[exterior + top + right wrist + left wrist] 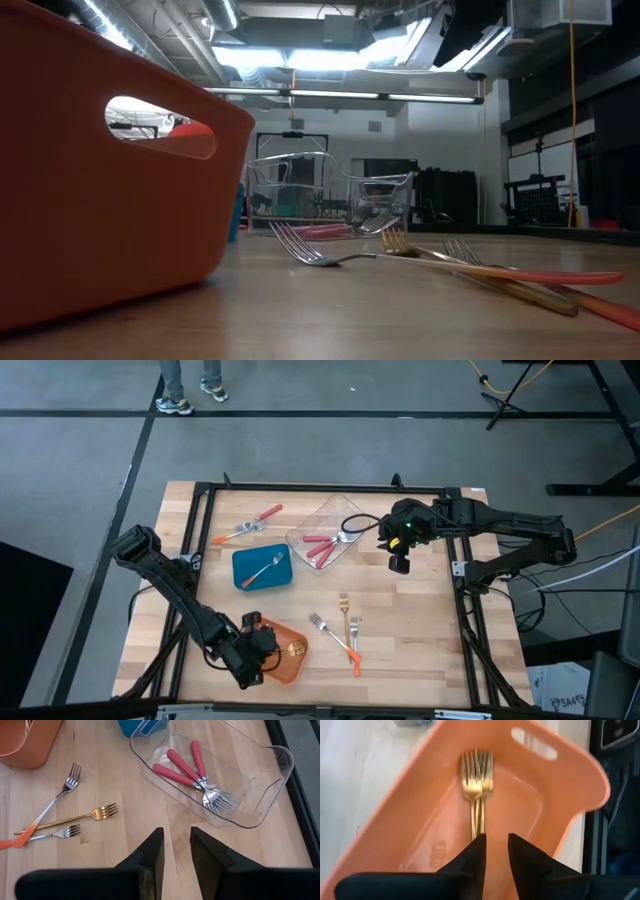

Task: Sort silverware by color (type)
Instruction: Put the orange fork into the blue bin

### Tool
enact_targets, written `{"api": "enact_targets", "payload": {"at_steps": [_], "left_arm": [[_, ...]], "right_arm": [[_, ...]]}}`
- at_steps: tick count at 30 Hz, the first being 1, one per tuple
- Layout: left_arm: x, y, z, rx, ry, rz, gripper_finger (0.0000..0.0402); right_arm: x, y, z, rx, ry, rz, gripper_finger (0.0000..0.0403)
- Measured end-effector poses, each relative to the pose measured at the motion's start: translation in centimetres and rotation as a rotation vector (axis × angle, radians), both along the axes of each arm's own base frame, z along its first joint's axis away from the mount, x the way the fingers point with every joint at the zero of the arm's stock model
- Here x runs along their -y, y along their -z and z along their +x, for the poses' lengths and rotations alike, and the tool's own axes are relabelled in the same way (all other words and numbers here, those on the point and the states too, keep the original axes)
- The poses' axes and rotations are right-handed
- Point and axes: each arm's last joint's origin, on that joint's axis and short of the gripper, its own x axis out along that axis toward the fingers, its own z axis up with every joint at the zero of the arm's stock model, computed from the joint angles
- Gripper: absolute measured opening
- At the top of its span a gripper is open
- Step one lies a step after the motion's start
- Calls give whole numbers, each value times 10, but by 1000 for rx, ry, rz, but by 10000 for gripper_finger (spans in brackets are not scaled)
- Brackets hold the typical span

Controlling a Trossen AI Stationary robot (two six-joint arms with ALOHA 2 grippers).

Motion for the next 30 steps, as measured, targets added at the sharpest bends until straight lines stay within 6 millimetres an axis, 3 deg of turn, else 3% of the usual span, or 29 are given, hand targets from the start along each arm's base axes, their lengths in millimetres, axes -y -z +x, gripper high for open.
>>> {"api": "enact_targets", "payload": {"at_steps": [16,22,30], "left_arm": [[-39,-14,38,15,-61,-18,75],[-72,-30,56,119,-202,-66,75],[-126,-71,50,247,-270,24,75]], "right_arm": [[0,0,0,-1,0,0,85],[0,0,0,-1,-1,0,85],[0,0,0,-1,-1,0,85]]}}
